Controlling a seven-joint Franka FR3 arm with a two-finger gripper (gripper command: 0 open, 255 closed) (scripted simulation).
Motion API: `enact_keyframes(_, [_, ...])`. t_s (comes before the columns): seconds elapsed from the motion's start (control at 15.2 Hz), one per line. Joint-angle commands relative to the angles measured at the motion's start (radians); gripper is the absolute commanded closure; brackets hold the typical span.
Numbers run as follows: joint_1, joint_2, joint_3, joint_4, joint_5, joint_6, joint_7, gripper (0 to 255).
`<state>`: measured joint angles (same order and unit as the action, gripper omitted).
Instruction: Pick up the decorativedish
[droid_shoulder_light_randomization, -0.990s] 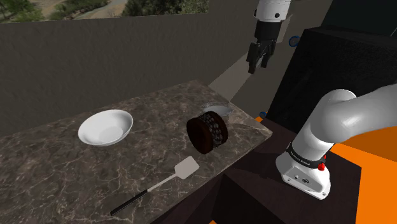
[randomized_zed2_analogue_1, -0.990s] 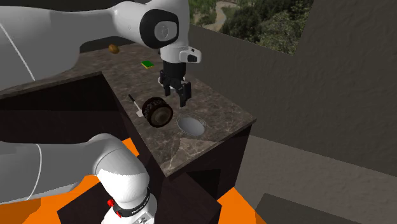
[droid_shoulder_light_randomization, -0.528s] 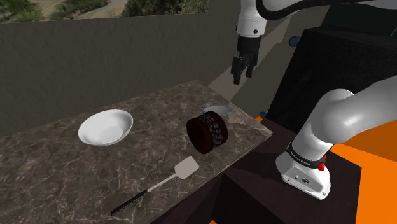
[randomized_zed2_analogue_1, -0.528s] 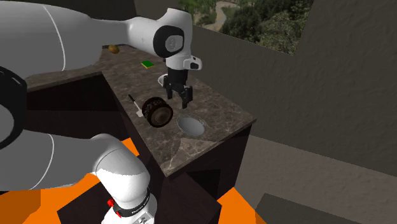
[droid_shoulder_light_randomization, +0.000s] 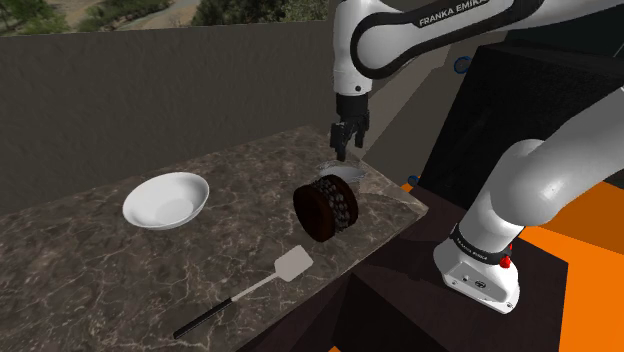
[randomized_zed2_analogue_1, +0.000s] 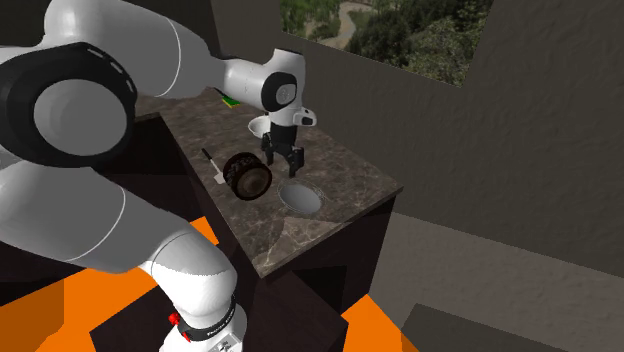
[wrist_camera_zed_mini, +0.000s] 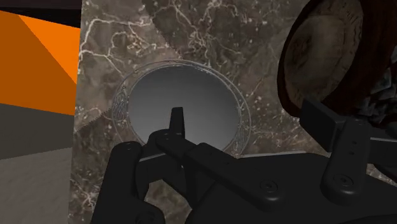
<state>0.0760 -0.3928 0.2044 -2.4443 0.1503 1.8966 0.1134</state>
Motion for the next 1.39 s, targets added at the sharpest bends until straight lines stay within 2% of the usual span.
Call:
enact_keyframes(0.0, [0.008,0.081,0.019,0.027,-0.001,0.043,0.005,0])
enact_keyframes(0.2, [0.017,0.173,0.040,0.053,-0.006,0.093,0.012,0])
enact_keyframes(0.66, [0.019,0.232,0.046,0.001,-0.010,0.203,0.013,0])
enact_keyframes(0.79, [0.021,0.233,0.044,0.001,-0.011,0.203,0.013,0])
enact_keyframes(0.86, [0.018,0.225,0.039,-0.003,-0.011,0.200,0.004,255])
enact_keyframes(0.92, [0.015,0.215,0.034,0.009,-0.012,0.178,-0.001,255])
enact_keyframes(1.32, [0.019,0.202,0.037,-0.014,-0.006,0.188,0.000,255])
